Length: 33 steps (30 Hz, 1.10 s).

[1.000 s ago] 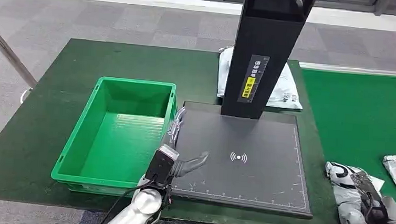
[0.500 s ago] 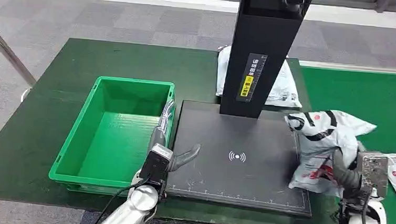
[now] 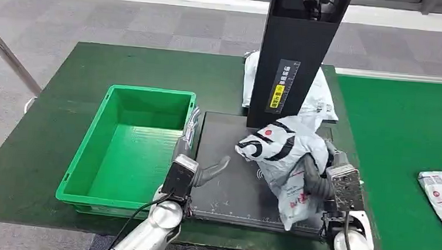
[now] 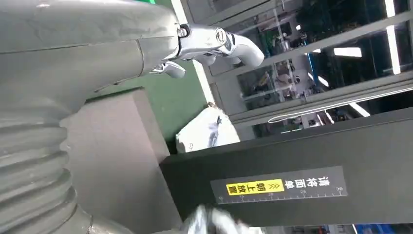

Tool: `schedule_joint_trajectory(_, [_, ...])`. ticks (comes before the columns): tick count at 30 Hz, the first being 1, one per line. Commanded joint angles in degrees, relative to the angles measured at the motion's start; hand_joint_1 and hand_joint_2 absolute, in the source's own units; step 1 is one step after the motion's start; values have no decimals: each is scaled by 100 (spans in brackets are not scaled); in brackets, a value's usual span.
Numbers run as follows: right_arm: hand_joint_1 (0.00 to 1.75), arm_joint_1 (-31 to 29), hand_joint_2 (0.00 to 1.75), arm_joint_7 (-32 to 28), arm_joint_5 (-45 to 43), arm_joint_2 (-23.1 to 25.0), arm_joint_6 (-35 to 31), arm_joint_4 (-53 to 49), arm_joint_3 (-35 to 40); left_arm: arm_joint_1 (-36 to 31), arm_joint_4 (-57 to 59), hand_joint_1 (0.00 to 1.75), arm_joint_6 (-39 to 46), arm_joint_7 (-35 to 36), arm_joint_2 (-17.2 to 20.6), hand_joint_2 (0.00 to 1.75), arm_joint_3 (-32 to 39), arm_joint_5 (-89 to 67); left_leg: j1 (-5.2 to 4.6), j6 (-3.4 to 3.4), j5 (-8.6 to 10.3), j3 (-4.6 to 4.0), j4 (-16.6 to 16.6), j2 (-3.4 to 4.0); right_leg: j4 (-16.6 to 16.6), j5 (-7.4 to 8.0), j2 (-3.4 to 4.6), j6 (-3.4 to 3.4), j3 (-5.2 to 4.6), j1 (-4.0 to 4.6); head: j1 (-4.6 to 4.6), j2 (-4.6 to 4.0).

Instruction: Moved the parcel from conveyor to table for the left to box.

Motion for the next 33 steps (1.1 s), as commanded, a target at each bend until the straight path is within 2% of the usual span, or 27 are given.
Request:
schedule_joint_trajectory(1, [175, -680, 175, 137, 61, 157, 75, 885, 774, -317, 541, 0, -69, 5, 94, 175, -192, 79, 2, -4, -2, 13, -8, 26, -7, 6, 21, -6, 4, 4, -2, 0])
schedule_joint_trajectory(4, [175, -1481, 175, 499, 104, 230, 282, 2283, 1286, -395, 669, 0, -150, -23, 48, 175, -294, 135, 4, -4, -1, 17, -12, 51, -12, 15, 47, -7, 3, 6, 0, 0])
schedule_joint_trajectory(8, [175, -1746, 175, 814, 176, 320, 263, 3423, 1556, -439, 622, 0, -181, 62, 83, 175, -424, 199, 5, -3, 1, 9, -8, 38, -7, 11, 35, -5, 0, 6, 0, 0])
schedule_joint_trajectory(9, [82, -1784, 175, 902, 233, 362, 253, 3651, 1593, -454, 625, 0, -181, 83, 88, 175, -451, 210, 6, -5, 7, 18, -19, 47, -18, 19, 42, -8, 6, 7, 0, 0])
schedule_joint_trajectory(10, [17, -1798, 175, 955, 117, 460, 332, 3881, 1546, -480, 622, 0, -213, 95, 88, 175, -471, 240, 7, -3, 6, 16, -16, 37, -17, 15, 32, -8, 8, 9, -2, 0])
schedule_joint_trajectory(11, [0, -1879, 175, 975, 119, 492, 385, 4128, 1582, -495, 609, 0, -242, 110, 89, 175, -493, 257, 4, -2, 6, 7, -8, 22, -6, 9, 19, -7, 2, 5, 0, 0])
schedule_joint_trajectory(12, [0, -2017, 175, 995, 66, 515, 636, 4510, 1676, -512, 593, 0, -274, 141, 96, 175, -526, 283, 8, -5, 12, 17, -20, 34, -21, 19, 28, -11, 10, 10, 0, 0])
schedule_joint_trajectory(15, [0, -2001, 175, 898, 132, 464, 719, 4850, 1798, -488, 592, 0, -307, 208, 125, 175, -563, 290, 4, -5, 10, 15, -18, 31, -13, 16, 26, -12, 6, 6, 0, 0])
schedule_joint_trajectory(17, [0, -1853, 175, 564, 45, 410, 729, 4921, 1714, -473, 613, 0, -294, 189, 158, 175, -588, 301, 6, -5, 7, 14, -12, 8, -11, 7, 7, -10, 13, 7, -2, 0])
schedule_joint_trajectory(20, [0, -1816, 175, 540, 42, 383, 734, 4879, 1701, -486, 627, 0, -294, 182, 169, 175, -587, 308, 6, -6, 9, 23, -16, 6, -14, 7, 5, -11, 18, 8, 0, 0])
schedule_joint_trajectory(21, [0, -1653, 0, -88, -180, 314, 628, 4518, 1480, -552, 769, 0, -337, 278, 222, 175, -722, 194, 8, -6, 8, 19, -10, 6, -11, 7, 5, -10, 15, 9, -2, 0])
schedule_joint_trajectory(23, [0, -1499, 0, 66, -212, 183, 700, 4083, 1444, -605, 936, 0, -319, 184, 201, 175, -724, 251, 8, -6, 13, 19, -12, -6, -13, 7, -9, -11, 18, 9, -2, 0])
schedule_joint_trajectory(30, [0, -1458, 0, 18, -273, 195, 682, 3984, 1373, -648, 1000, 0, -377, 216, 206, 175, -784, 224, 5, -5, 11, 25, -9, 11, -9, 10, 0, -15, 15, 6, 0, 0])
schedule_joint_trajectory(31, [0, -1382, 0, -198, -448, 179, 653, 3756, 1204, -724, 1129, 0, -363, 251, 196, 175, -844, 126, 5, -6, 14, 26, -13, 8, -12, 11, -4, -17, 17, 7, 0, 0])
schedule_joint_trajectory(32, [0, -1283, 0, -913, -874, 197, 495, 3280, 814, -934, 1518, 0, -263, 468, 152, 175, -991, -170, 5, -6, 14, 27, -13, 4, -13, 11, -8, -17, 19, 7, 0, 0])
schedule_joint_trajectory(33, [0, -1253, 0, -924, -1096, 111, 483, 2862, 660, -1088, 1837, 0, -259, 452, 66, 175, -981, -254, 3, -5, 12, 25, -8, 6, -7, 9, -5, -15, 15, 4, 0, 0])
